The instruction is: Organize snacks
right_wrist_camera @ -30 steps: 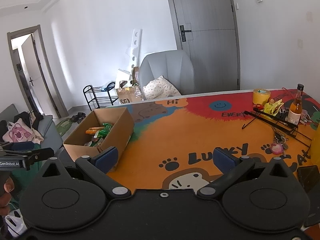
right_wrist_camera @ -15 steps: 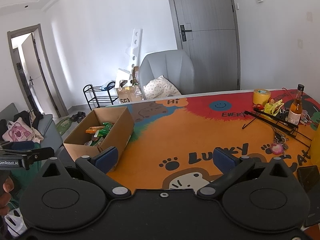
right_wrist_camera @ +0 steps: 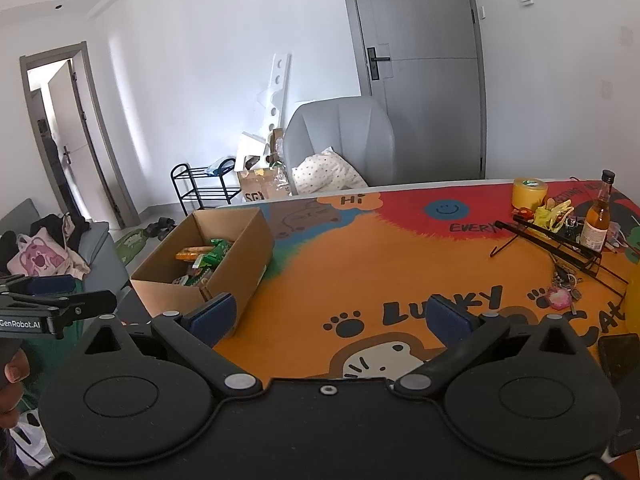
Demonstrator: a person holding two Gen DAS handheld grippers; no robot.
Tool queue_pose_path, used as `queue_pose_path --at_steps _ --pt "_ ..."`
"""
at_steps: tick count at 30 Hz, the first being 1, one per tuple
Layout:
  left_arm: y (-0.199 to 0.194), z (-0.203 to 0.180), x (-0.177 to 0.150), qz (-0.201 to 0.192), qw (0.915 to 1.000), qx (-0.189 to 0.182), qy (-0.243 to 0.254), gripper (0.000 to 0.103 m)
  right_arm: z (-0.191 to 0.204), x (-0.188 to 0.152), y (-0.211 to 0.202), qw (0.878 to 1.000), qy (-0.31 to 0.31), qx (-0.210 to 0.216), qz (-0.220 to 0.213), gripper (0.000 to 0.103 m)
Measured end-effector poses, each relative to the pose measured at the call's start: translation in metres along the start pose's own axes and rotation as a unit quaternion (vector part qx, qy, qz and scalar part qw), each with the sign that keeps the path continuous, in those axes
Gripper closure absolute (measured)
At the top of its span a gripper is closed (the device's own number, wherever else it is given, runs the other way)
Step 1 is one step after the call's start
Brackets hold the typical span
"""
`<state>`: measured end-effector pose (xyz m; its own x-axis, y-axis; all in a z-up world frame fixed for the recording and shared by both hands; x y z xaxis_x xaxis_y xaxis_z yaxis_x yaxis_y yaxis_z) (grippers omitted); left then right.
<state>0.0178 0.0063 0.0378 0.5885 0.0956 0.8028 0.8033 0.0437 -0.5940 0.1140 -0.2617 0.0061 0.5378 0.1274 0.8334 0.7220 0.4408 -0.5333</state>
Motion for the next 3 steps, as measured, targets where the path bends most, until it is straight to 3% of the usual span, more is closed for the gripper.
queue_pose_path --at_steps 3 --pt "0.0007 -0.0012 -0.0003 0.001 1.0 -0.001 0.001 0.0 0.0 0.0 0.0 1.0 0.0 0.0 0.0 0.0"
Point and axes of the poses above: each gripper's, at about its wrist camera, not at the fingertips, and y roughly the way its jaws point, z to its left, x to its top, the point moved 1 cm from there along y, roughly the way its jaws point, and after that the axes turned 4 degrees about z, right-handed, at the moved point
